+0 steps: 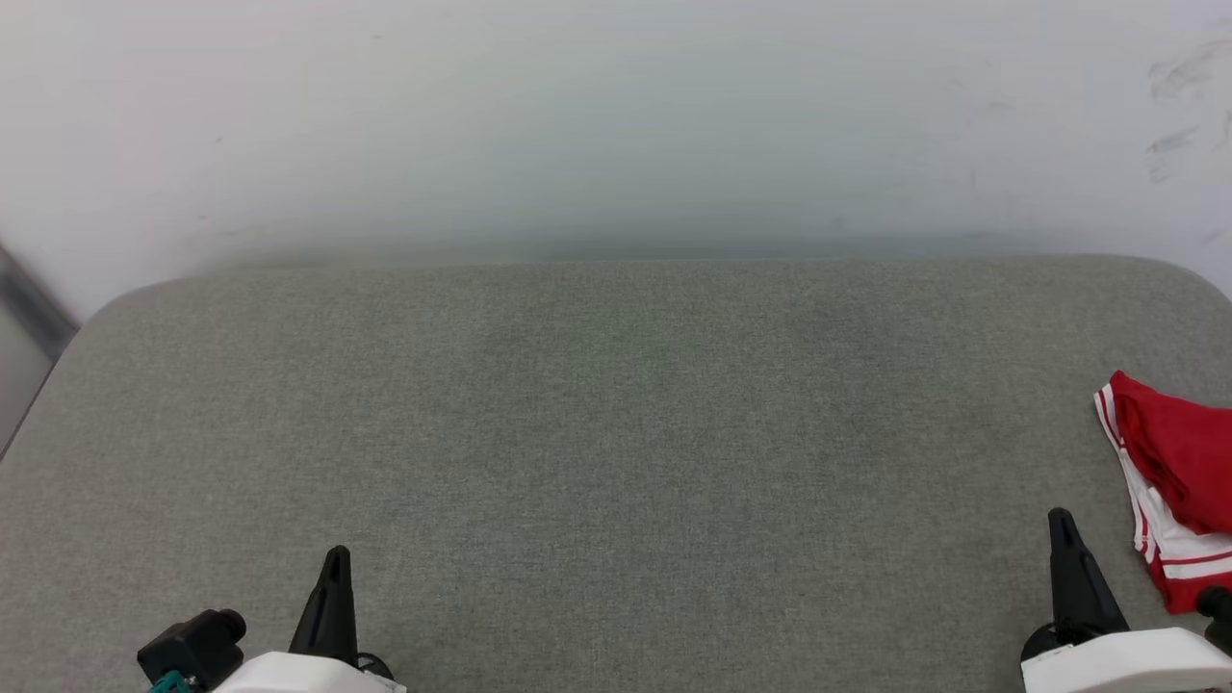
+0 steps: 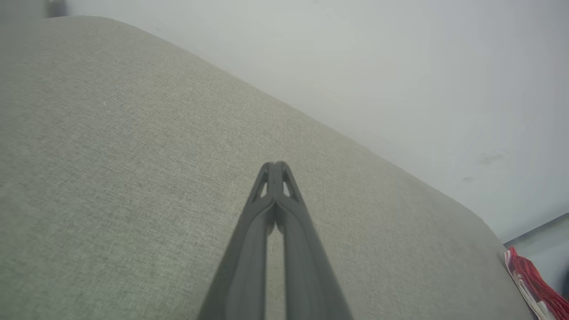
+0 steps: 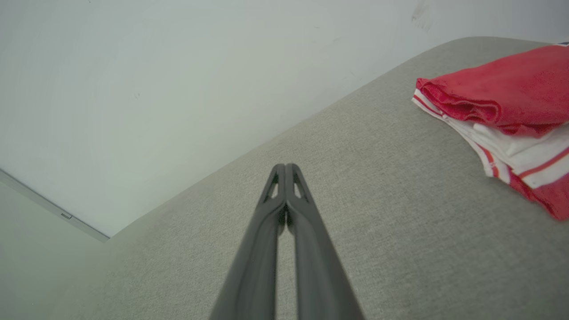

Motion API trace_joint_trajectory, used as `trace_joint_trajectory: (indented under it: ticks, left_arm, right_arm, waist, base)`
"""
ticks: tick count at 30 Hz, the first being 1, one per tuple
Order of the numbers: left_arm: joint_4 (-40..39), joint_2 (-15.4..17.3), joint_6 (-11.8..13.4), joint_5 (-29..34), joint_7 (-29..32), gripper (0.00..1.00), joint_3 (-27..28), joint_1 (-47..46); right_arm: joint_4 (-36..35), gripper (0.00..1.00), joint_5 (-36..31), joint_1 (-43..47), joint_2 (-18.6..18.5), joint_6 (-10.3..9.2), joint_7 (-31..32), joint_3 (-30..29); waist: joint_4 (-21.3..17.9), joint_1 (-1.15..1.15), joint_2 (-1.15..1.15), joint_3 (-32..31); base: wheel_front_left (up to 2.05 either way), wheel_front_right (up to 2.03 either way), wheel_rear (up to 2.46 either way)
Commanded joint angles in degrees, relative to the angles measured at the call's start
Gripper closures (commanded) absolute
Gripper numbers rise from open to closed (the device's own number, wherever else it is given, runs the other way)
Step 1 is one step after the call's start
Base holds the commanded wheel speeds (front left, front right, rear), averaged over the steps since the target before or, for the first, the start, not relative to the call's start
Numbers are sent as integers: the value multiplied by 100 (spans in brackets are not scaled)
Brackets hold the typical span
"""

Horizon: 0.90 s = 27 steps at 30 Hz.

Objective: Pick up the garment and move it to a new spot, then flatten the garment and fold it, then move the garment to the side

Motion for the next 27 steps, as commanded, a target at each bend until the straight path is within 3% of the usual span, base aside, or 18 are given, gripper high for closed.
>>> trace_joint_trajectory:
  ticks: [1,27]
  left_arm:
    - [-48,8,-34,-254,57,100,37,-176]
    - [157,7,-206,-2503,595,100,184,-552]
  right_arm:
    - [-51,100,258,-213,-3,0,48,1]
    - [131,100,2383,-523,3,0,589,16]
  waist:
    - [-2,0,0,4]
    - [-33,0,0,68]
  base:
    - [0,0,0]
    - [0,0,0]
